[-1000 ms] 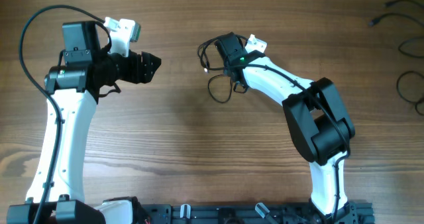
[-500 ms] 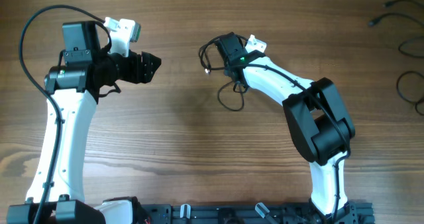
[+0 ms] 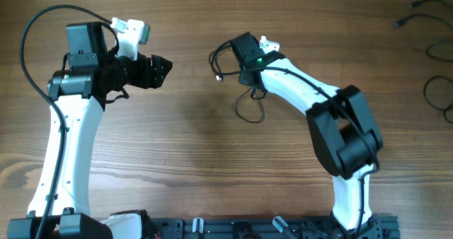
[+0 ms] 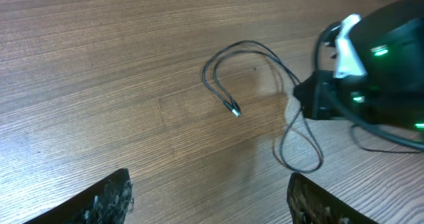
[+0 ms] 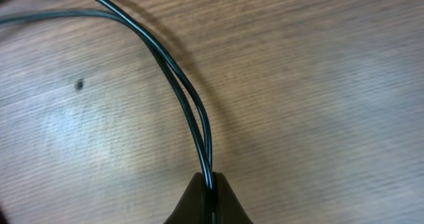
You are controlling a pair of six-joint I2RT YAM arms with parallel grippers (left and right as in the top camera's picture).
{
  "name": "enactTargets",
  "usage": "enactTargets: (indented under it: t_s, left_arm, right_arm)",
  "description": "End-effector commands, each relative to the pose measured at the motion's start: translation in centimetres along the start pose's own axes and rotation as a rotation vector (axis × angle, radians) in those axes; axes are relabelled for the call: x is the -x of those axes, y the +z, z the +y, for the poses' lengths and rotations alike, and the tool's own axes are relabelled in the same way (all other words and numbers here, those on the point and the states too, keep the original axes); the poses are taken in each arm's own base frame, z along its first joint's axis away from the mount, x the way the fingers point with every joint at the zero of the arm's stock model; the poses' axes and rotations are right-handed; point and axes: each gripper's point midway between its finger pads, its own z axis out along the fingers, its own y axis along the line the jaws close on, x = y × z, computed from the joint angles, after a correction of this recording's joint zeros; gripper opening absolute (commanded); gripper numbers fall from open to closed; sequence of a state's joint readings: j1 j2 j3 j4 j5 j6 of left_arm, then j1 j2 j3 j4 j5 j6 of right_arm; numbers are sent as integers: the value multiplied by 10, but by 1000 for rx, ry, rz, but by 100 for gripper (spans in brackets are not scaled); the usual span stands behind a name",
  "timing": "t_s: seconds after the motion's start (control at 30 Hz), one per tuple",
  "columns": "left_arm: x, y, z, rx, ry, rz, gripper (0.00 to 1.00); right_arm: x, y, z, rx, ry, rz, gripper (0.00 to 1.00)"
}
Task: Untangle cables
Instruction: 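Lift the cable with the right gripper and carry it far right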
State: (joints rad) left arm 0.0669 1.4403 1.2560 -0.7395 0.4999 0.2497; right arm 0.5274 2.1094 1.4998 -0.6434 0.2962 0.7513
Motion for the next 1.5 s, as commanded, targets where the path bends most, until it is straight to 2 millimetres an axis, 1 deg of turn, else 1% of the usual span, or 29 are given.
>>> enactTargets:
  t_s: [0.0,0.13,0.2,0.33,0.53,0.57,0.73,0.83,0.93,1.07,1.17,1.4,1.47]
  left_arm:
    - [2,1,-2,-18,17,-6,77]
    - [2,1,-2,-18,16,-6,77]
    - [2,1,-2,-18,15,-5,77]
    - [2,1,-2,-18,14,-5,77]
    - [-2,1,-3,-21,-2,10,77]
    - [-3,0,-3,-22,-4,13,77]
    - [-8,0,-4,-26,-16,34,77]
    - [-8,0,-7,-39,-16,35,77]
    - [-8,2,-14,-66,-9,34,77]
    - [-8,6,-26,-85,17,44,77]
    - [-9,11,-35,-82,46,58,76]
    - [-12,21,-39,24,64,89,76]
    - [-9,24,-46,26,67,83,76]
  right_arm:
    - [36,-68,11,100,-33,-86,5]
    - [36,-104,7,148,-89,-77,4]
    - [35,-122,0,156,-93,-75,5]
    - [34,-152,-12,165,-107,-87,4]
    - [48,-199,-22,216,-149,-181,4]
    - [51,-209,-25,224,-148,-196,5]
    - [60,-244,-44,216,-166,-221,4]
    - [63,-260,-52,208,-195,-228,4]
    - [70,-276,-64,185,-201,-240,4]
    - [82,-290,-77,173,-196,-266,4]
    - [92,-298,-96,123,-163,-289,4]
    - [113,-313,-139,37,-105,-325,4]
    - [122,-317,-166,-17,-64,-336,4]
